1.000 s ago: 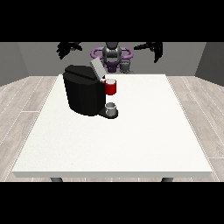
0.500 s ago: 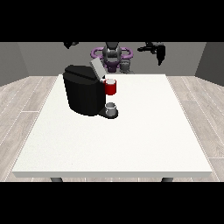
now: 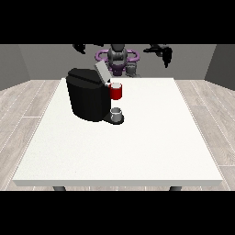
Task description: Insert the coffee pod into the coffee machine and close the lid
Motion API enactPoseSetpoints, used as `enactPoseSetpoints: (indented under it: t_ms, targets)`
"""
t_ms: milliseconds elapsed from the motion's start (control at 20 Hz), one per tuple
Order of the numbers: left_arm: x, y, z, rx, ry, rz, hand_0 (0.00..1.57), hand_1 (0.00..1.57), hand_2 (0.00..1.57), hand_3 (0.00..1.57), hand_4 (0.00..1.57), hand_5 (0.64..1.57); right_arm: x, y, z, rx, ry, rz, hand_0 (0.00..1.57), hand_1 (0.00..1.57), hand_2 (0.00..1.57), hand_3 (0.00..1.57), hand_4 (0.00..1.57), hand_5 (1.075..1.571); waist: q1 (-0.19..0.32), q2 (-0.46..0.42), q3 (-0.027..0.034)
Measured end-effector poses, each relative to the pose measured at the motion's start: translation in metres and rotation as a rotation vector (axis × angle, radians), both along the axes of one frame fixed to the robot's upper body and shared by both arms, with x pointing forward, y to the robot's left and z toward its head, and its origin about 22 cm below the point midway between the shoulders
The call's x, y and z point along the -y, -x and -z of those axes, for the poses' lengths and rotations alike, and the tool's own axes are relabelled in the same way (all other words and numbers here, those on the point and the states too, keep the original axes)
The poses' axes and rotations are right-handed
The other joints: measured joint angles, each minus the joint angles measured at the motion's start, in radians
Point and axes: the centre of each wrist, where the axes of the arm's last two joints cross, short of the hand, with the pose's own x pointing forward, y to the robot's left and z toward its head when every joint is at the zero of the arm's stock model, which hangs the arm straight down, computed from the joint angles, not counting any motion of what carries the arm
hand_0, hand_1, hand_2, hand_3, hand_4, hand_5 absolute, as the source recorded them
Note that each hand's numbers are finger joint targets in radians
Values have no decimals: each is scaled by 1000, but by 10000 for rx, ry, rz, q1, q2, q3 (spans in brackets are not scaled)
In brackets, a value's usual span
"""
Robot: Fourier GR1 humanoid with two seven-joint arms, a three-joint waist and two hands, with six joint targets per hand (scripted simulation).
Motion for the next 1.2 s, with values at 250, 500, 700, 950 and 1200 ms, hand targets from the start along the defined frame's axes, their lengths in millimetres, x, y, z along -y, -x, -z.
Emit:
enactPoseSetpoints:
  t_ms: [250,500,700,950,1200]
  targets:
    - [-6,9,-9,508,99,-262,0,0,0,0,0,1571,-10,-15,-11,293,-207,-361,0,0,0,0,0,1571,-39,719,-2]
    - [-8,12,-26,854,-121,-346,0,0,0,0,0,1571,-9,-32,-19,235,-427,-441,0,0,0,0,0,1571,-91,1276,2]
    - [-12,16,-36,1107,-201,-417,0,0,0,0,0,1571,-8,-43,-20,303,-424,-531,0,0,0,0,0,1571,-150,1637,1]
    - [-13,24,-44,1303,-211,-499,0,0,0,0,0,1571,-12,-52,-14,222,-388,-603,0,0,0,0,0,1571,-139,1839,1]
    - [-19,23,-49,1519,-141,-759,0,0,0,0,0,1571,-27,-62,-21,414,22,-923,0,0,0,0,0,1571,-265,2089,-5]
